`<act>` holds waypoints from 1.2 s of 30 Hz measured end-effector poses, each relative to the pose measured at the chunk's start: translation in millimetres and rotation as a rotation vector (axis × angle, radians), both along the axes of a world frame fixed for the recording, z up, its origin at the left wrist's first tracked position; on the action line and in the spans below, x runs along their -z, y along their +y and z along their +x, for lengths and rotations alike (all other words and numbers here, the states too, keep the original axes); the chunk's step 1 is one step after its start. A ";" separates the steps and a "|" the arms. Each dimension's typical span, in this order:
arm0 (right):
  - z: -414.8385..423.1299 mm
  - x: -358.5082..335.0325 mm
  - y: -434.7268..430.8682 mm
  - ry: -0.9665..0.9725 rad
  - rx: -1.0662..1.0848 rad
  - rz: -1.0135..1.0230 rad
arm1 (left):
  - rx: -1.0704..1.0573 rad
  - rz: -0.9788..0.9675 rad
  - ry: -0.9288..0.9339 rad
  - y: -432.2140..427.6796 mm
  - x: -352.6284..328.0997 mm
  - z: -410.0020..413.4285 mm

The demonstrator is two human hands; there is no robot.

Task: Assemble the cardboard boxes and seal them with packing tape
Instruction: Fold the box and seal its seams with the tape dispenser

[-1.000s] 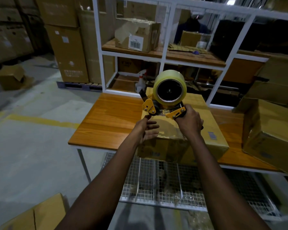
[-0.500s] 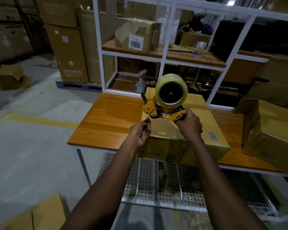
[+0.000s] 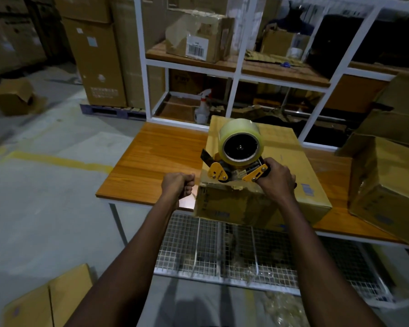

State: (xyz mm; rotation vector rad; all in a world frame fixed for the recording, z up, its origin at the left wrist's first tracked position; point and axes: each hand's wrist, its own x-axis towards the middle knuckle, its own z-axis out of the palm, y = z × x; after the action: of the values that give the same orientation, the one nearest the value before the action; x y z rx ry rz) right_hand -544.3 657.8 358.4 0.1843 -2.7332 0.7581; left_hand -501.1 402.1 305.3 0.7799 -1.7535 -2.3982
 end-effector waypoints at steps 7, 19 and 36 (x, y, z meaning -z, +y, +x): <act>-2.2 7.1 -5.8 0.003 -0.006 0.062 | -0.003 -0.009 -0.012 -8.0 13.7 -2.8; 8.3 8.7 -7.4 0.026 -0.024 0.239 | 0.091 -0.203 -0.074 3.1 48.1 -3.2; 14.1 9.2 -8.4 0.012 -0.019 0.269 | 0.222 -1.023 0.221 21.1 68.0 34.2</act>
State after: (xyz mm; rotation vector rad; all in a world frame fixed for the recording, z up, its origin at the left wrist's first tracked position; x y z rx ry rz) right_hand -530.1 649.4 349.3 0.2715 -2.8167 0.3889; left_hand -466.9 423.1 237.4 0.1703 -2.5963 -1.2294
